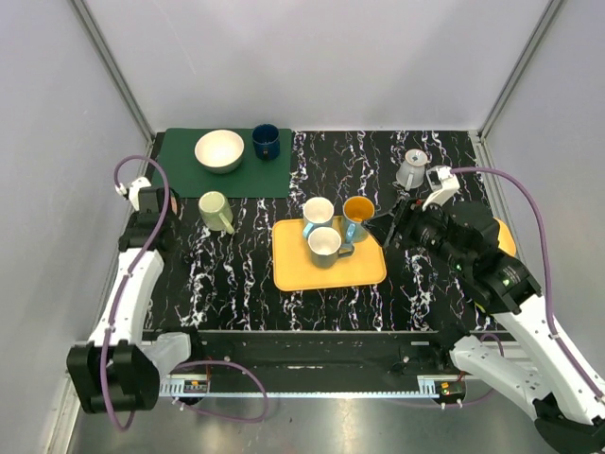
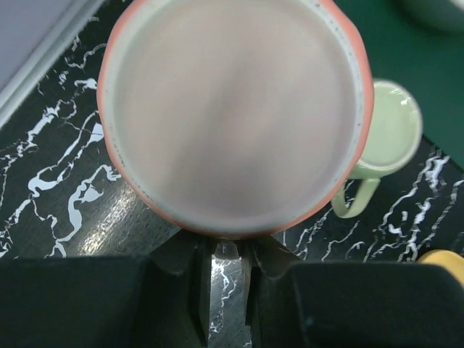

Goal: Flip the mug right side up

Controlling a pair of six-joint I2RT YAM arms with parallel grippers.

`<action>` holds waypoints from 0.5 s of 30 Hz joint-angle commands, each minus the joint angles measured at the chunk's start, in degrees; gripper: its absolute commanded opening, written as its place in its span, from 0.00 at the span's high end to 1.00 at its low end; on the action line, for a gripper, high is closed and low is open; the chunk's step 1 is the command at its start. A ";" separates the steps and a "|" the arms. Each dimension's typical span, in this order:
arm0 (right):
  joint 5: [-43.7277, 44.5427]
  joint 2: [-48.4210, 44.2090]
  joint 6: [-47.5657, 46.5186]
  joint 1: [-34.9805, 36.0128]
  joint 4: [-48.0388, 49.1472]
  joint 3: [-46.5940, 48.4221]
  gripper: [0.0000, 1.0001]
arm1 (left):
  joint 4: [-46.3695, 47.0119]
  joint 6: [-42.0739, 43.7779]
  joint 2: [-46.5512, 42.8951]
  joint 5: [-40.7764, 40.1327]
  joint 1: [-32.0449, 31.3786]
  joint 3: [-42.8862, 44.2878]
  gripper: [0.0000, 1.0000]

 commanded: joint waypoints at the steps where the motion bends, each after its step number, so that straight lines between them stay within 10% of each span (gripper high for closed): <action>1: 1.85 -1.21 -0.83 0.12 0.71 1.18 0.25 | 8.54 0.15 5.01 2.78 2.57 0.37 1.00; 15: 3.17 -0.86 -0.30 0.12 0.18 0.22 0.25 | 18.66 -0.47 22.76 7.79 5.65 -2.89 1.00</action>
